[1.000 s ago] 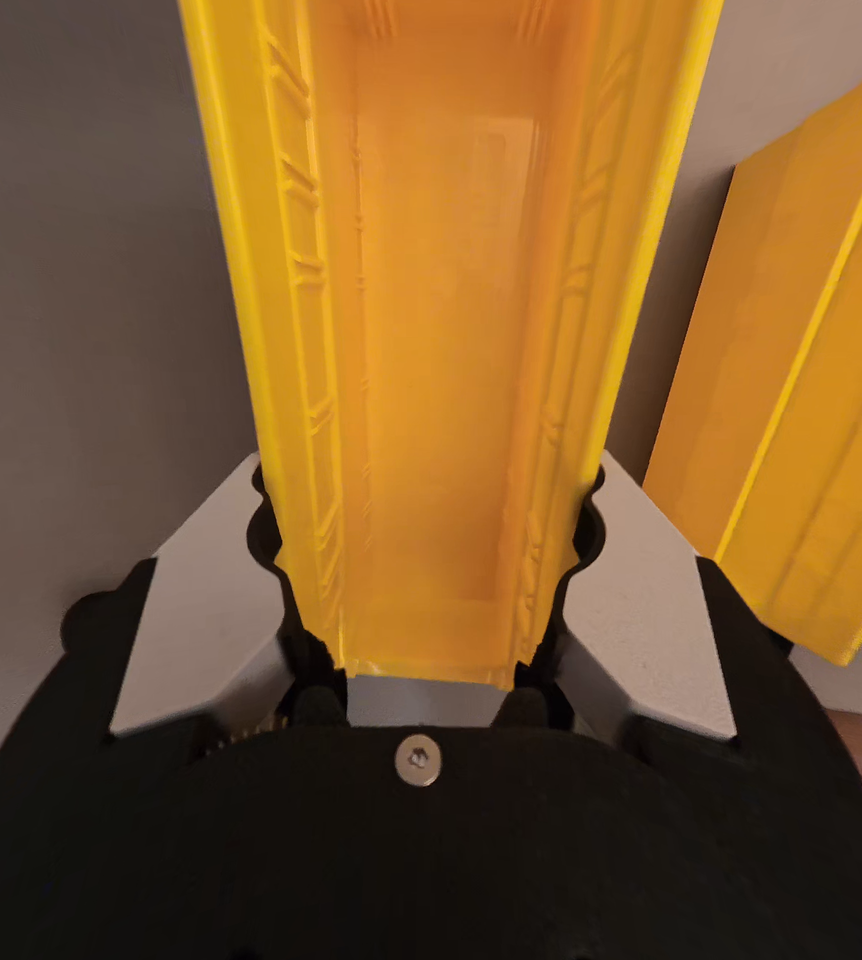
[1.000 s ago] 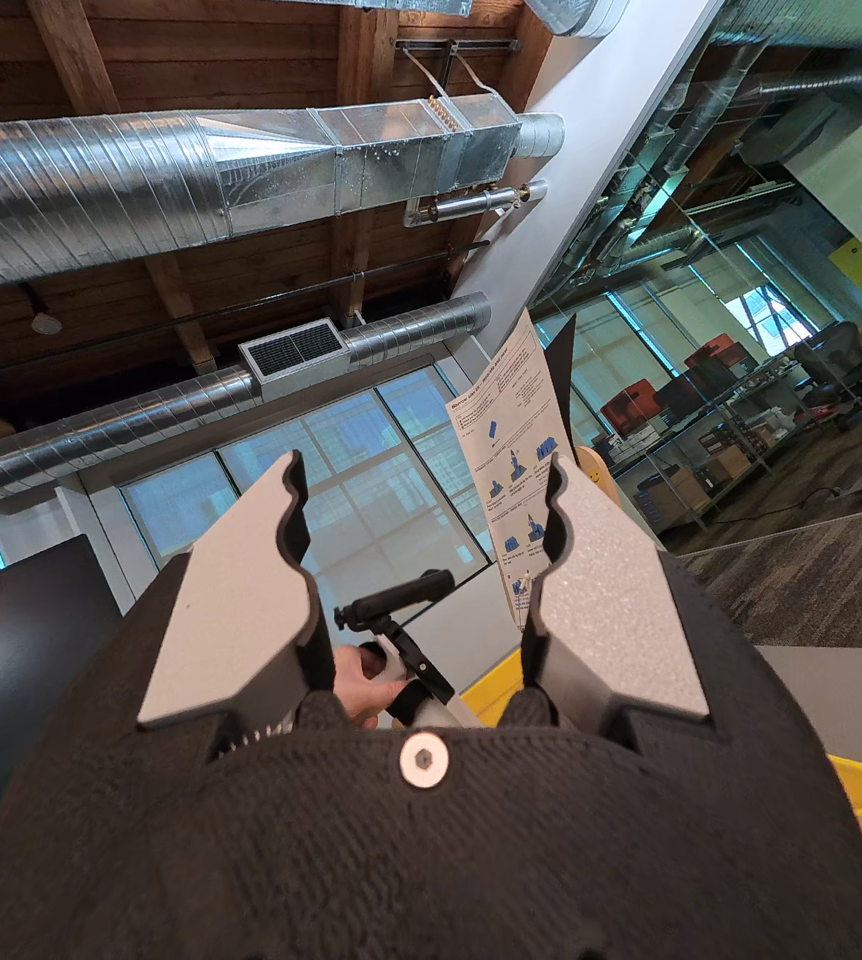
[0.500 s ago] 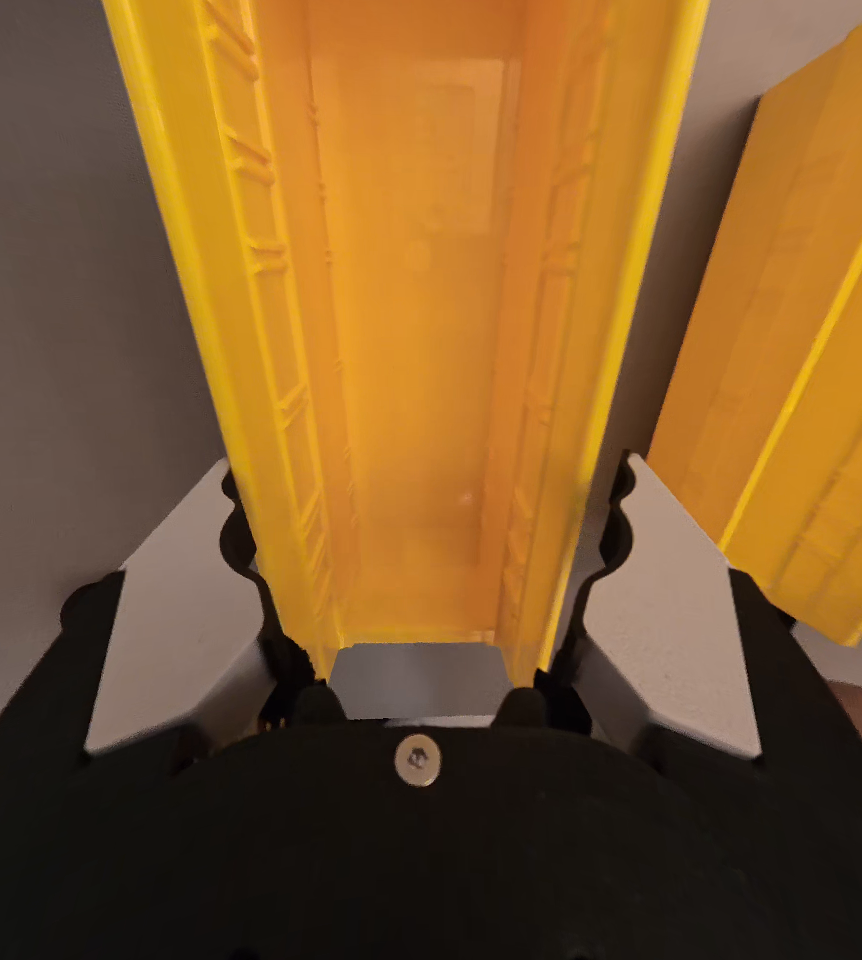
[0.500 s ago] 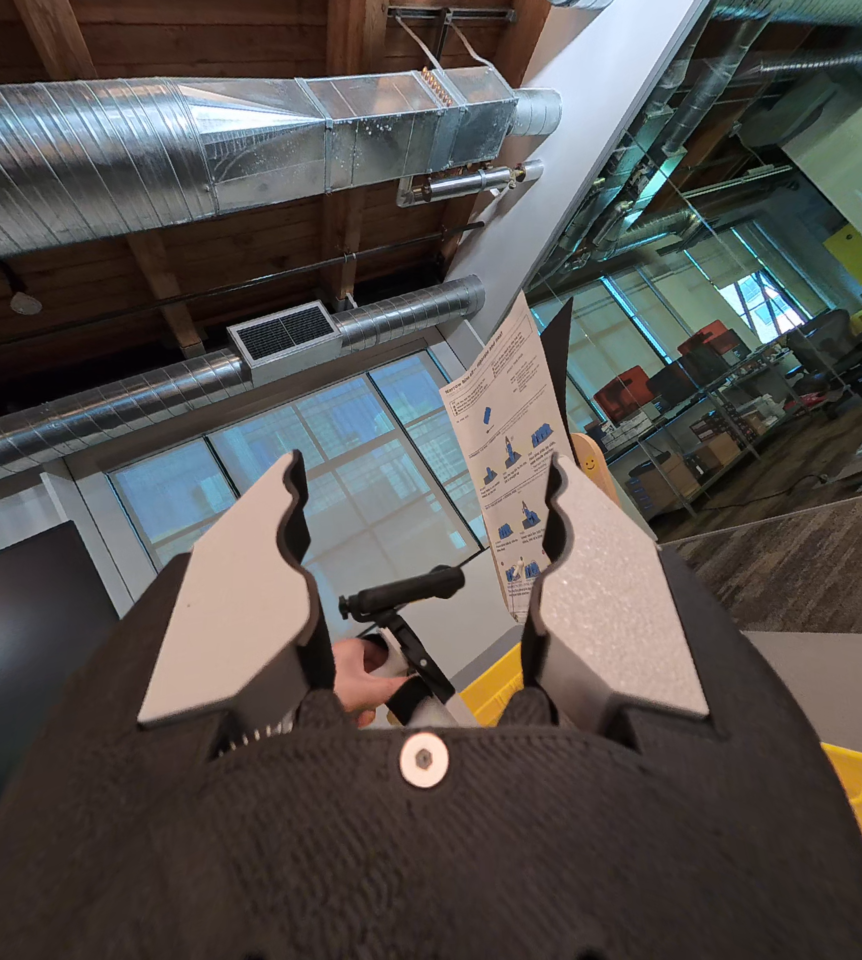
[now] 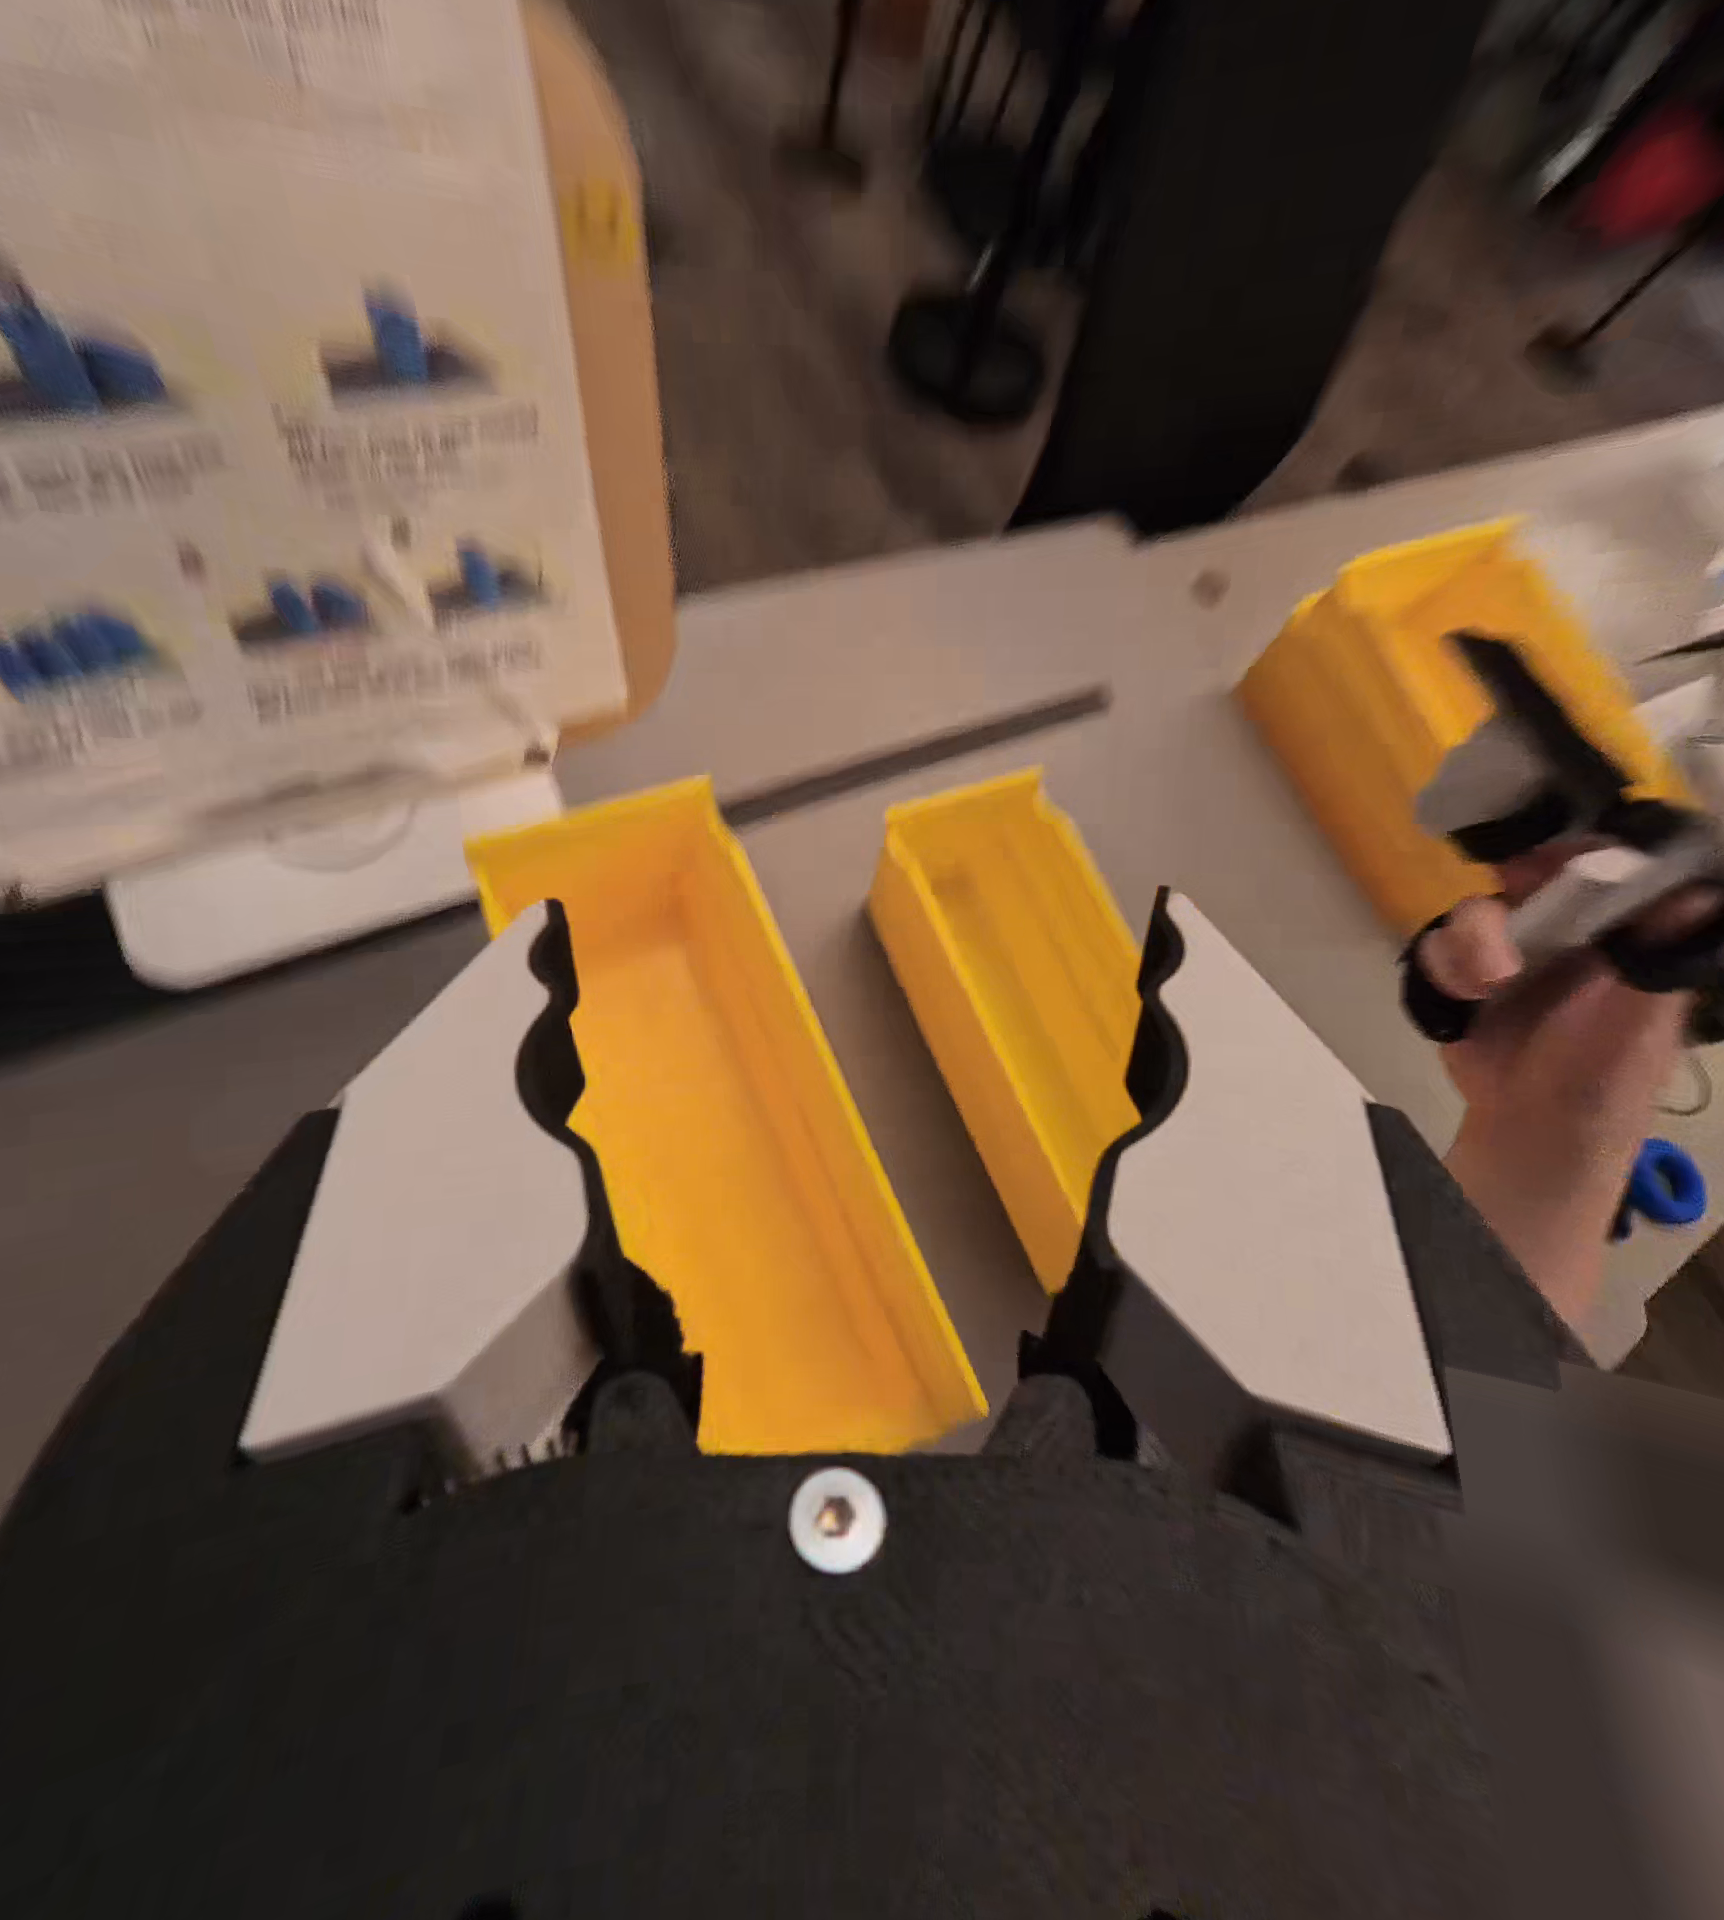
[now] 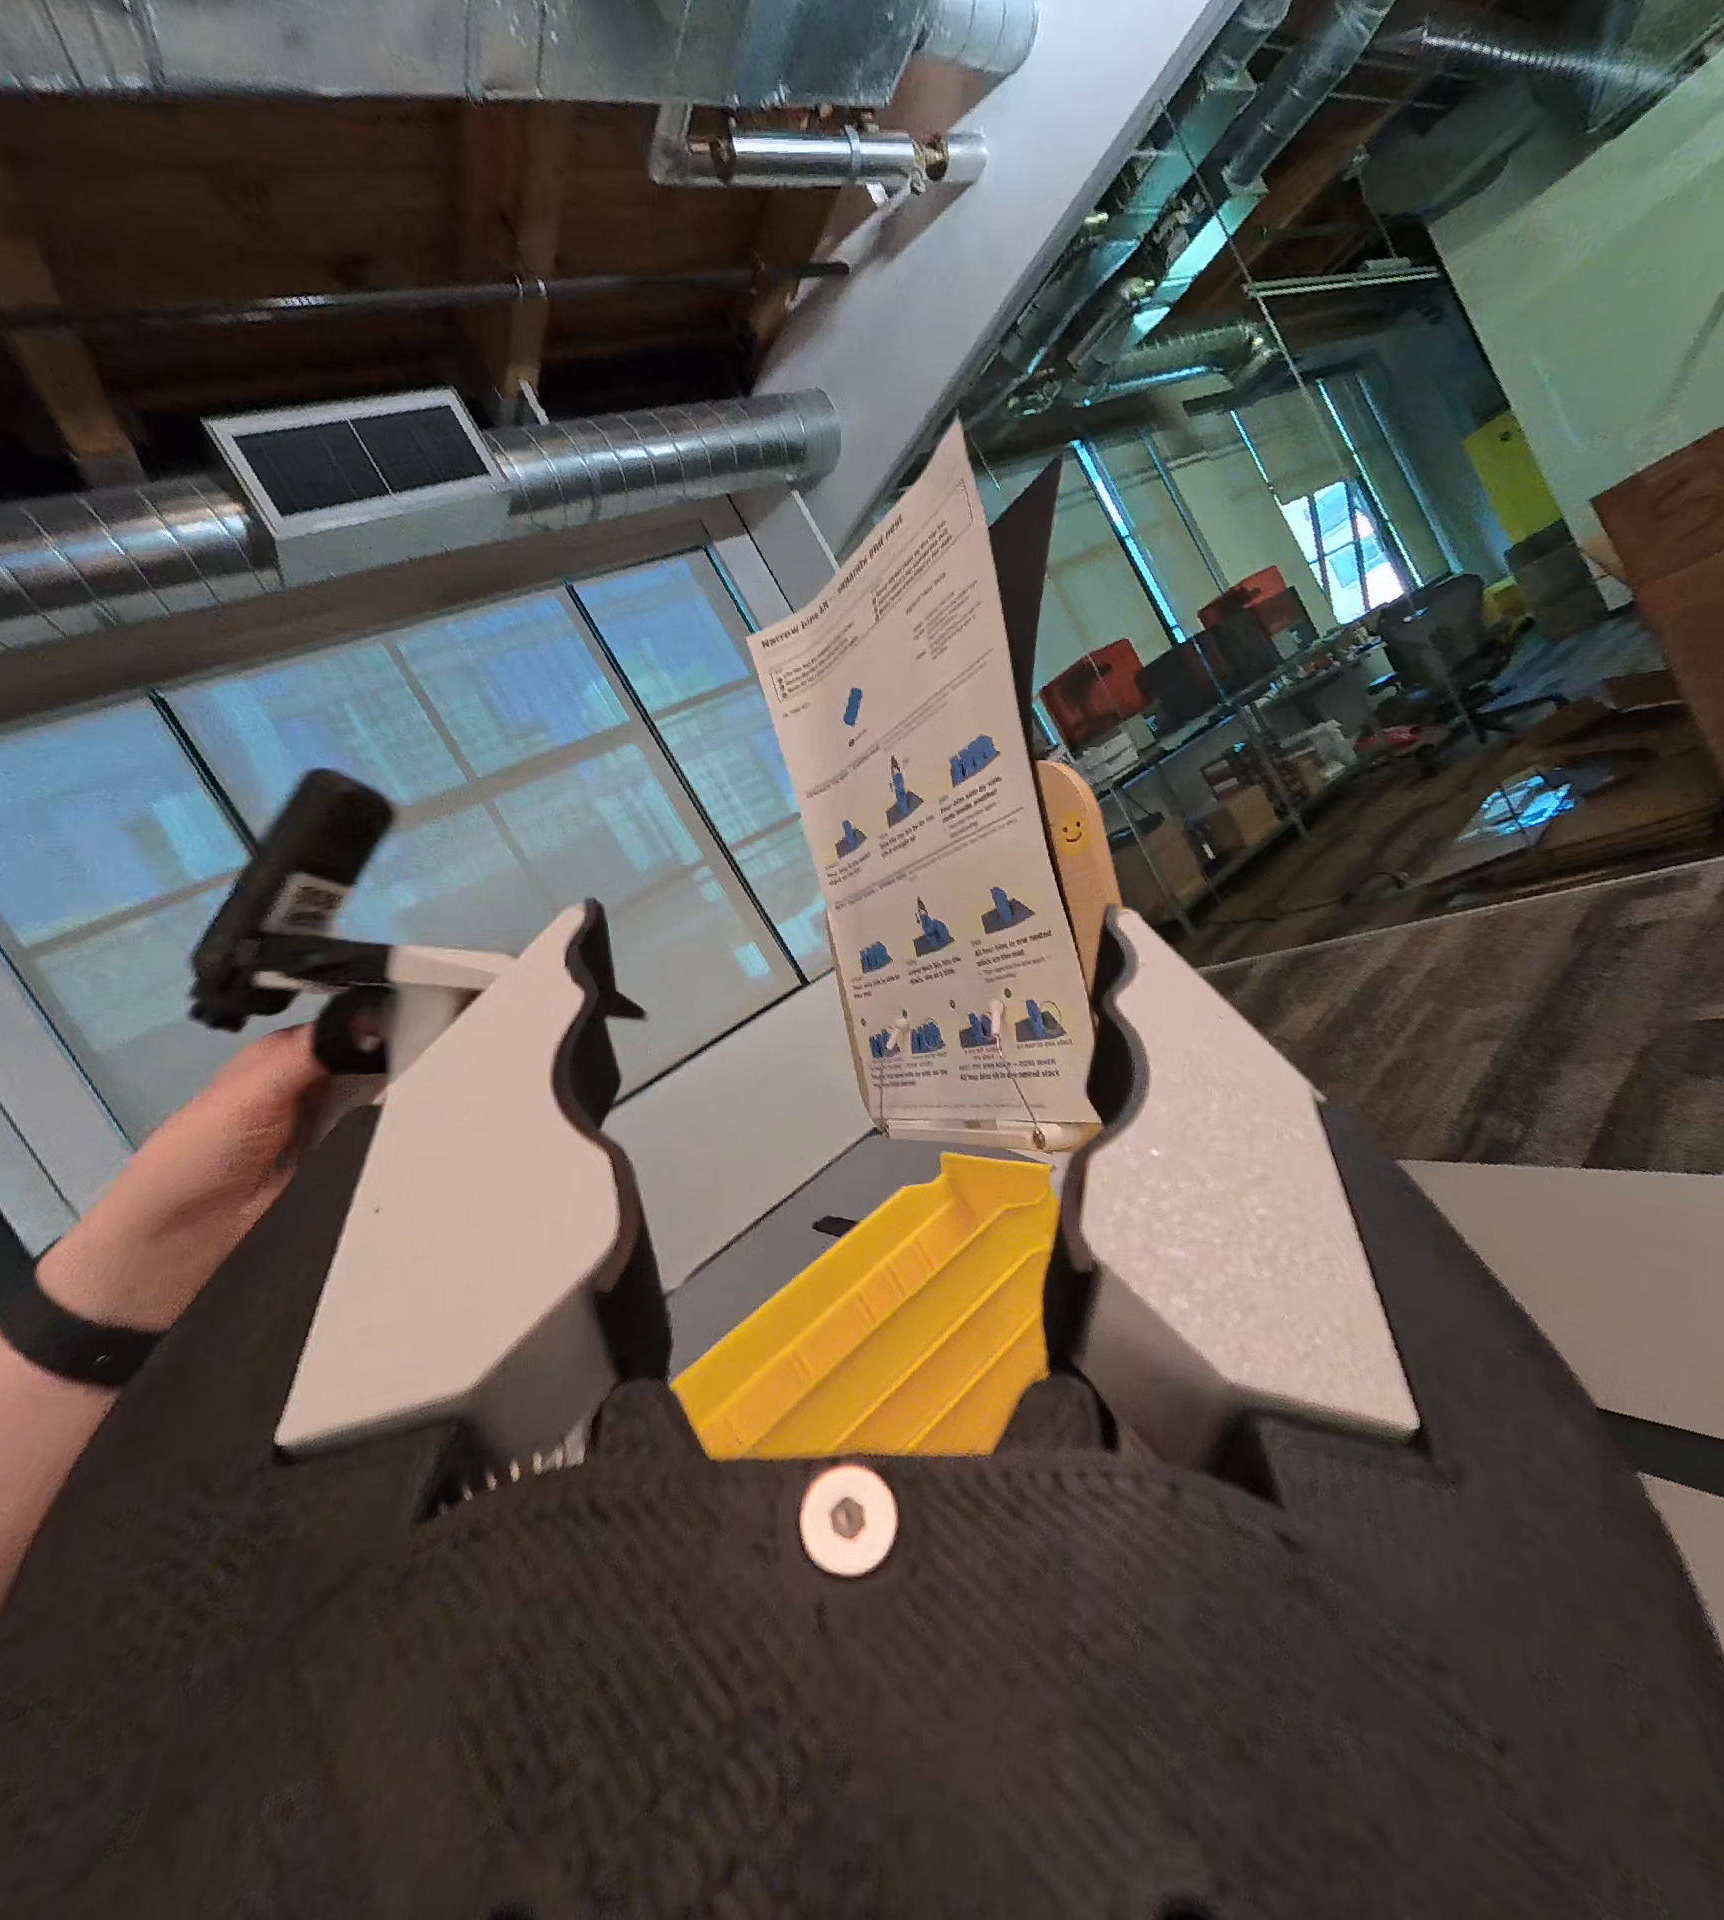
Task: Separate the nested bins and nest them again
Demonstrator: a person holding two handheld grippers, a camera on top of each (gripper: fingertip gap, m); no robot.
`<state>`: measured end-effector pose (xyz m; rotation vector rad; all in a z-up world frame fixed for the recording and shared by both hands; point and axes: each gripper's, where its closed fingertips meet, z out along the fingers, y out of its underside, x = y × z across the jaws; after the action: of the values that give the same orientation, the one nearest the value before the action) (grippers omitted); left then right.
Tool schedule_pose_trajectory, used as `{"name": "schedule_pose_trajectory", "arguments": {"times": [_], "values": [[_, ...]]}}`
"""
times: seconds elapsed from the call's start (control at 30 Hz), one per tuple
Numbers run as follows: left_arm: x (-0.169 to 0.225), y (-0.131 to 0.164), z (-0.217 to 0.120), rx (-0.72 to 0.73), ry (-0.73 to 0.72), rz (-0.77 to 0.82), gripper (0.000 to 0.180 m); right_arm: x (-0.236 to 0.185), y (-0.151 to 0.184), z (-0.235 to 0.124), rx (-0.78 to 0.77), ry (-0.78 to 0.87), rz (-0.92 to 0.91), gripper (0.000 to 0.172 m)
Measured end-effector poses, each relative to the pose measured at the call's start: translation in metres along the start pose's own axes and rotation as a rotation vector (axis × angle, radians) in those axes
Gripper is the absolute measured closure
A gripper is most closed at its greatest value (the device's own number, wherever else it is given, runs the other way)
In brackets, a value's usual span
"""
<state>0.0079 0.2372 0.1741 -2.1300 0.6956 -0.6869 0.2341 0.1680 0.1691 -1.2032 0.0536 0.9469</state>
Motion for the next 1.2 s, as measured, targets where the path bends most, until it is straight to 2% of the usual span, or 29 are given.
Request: {"name": "schedule_pose_trajectory", "arguments": {"times": [0.1, 0.2, 0.27, 0.37, 0.4, 0.53, 0.63, 0.73, 0.8, 0.9, 0.93, 1.1, 1.2], "values": [[0.006, 0.002, -0.037, 0.237, 0.148, 0.106, 0.075, -0.003, 0.005, 0.007, -0.019, 0.057, -0.071, 0.077], [0.006, 0.020, -0.072, 0.471, 0.240, 0.263, 0.105, -0.012, 0.004, 0.010, -0.025, 0.128, -0.195, 0.073], [-0.004, 0.031, -0.097, 0.687, 0.188, 0.348, 0.111, -0.020, 0.003, 0.010, -0.049, 0.174, -0.292, 0.068], [-0.016, 0.041, -0.144, 1.075, 0.121, 0.426, 0.131, -0.030, 0.002, 0.005, -0.109, 0.243, -0.397, 0.062], [-0.018, 0.042, -0.151, 1.115, 0.129, 0.422, 0.135, -0.032, 0.001, 0.003, -0.121, 0.262, -0.416, 0.062], [-0.021, 0.025, -0.170, 1.141, 0.256, 0.347, 0.116, -0.039, 0.002, -0.003, -0.164, 0.327, -0.428, 0.062], [-0.023, 0.010, -0.182, 1.118, 0.294, 0.349, 0.109, -0.037, 0.021, 0.001, -0.252, 0.366, -0.399, 0.062], [-0.039, 0.022, -0.176, 1.049, 0.283, 0.352, 0.113, -0.034, 0.055, 0.013, -0.390, 0.369, -0.384, 0.062], [-0.052, 0.023, -0.187, 1.167, 0.314, 0.318, 0.130, -0.022, 0.080, 0.014, -0.510, 0.419, -0.382, 0.060], [-0.067, 0.022, -0.174, 1.033, 0.353, 0.282, 0.114, -0.002, 0.107, 0.012, -0.647, 0.522, -0.420, 0.057], [-0.070, 0.023, -0.170, 0.999, 0.361, 0.290, 0.114, 0.004, 0.114, 0.011, -0.683, 0.558, -0.435, 0.056], [-0.106, 0.024, -0.150, 0.902, 0.181, 0.347, 0.115, 0.037, 0.147, -0.010, -0.890, 0.757, -0.465, 0.048], [-0.112, 0.025, -0.140, 0.853, 0.157, 0.354, 0.113, 0.048, 0.167, -0.026, -0.994, 0.831, -0.450, 0.046]]}}
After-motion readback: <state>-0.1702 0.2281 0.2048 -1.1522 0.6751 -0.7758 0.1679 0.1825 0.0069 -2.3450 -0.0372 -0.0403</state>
